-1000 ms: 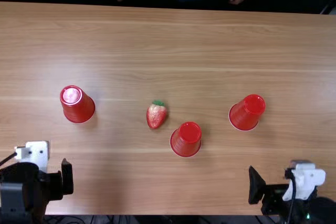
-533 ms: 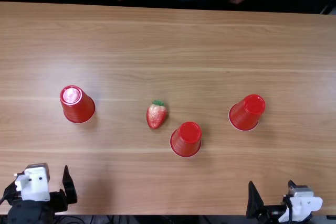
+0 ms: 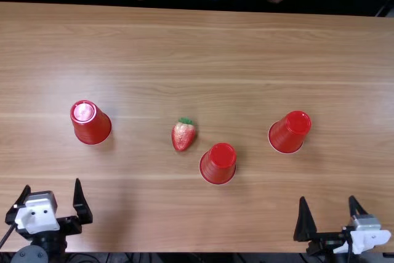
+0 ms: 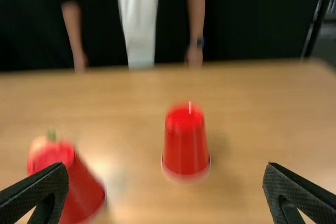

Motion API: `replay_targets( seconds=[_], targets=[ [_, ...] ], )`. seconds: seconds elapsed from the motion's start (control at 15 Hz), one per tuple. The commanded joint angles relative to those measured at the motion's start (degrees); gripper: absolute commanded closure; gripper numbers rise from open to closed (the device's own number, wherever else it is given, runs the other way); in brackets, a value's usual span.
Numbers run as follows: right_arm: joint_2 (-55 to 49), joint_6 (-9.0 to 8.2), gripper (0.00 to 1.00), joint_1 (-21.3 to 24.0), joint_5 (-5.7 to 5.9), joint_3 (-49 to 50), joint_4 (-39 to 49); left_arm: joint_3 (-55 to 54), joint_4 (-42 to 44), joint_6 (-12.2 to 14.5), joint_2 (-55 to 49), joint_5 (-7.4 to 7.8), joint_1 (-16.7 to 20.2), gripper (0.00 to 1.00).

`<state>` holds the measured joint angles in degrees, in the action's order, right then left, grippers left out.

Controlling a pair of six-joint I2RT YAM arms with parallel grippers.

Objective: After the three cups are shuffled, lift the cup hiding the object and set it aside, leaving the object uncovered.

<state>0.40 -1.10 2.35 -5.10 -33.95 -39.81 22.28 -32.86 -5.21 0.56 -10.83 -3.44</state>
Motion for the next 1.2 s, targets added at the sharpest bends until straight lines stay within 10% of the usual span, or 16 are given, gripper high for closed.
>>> replay_targets(
  seconds=[0.0, 0.2, 0.6, 1.13],
  targets=[
    [-0.40, 0.15, 0.00, 0.81, 0.25, 2.93, 5.58, -3.12, 5.44, 0.15, -0.56, 3.97, -1.04, 0.00],
    [-0.40, -0.37, 0.00, 0.90, -0.06, 10.58, 21.72, -10.77, 16.20, 0.15, -0.56, 8.93, -1.30, 0.00],
    [-0.40, -0.58, 0.00, 0.90, -0.28, 28.77, 44.60, -20.17, 28.12, 0.26, -0.56, 8.93, -1.30, 0.00],
    [-0.40, -0.69, 0.00, 0.90, -0.17, 33.08, 42.70, -22.28, 28.12, 0.47, -0.56, 8.93, -1.30, 0.00]
  ],
)
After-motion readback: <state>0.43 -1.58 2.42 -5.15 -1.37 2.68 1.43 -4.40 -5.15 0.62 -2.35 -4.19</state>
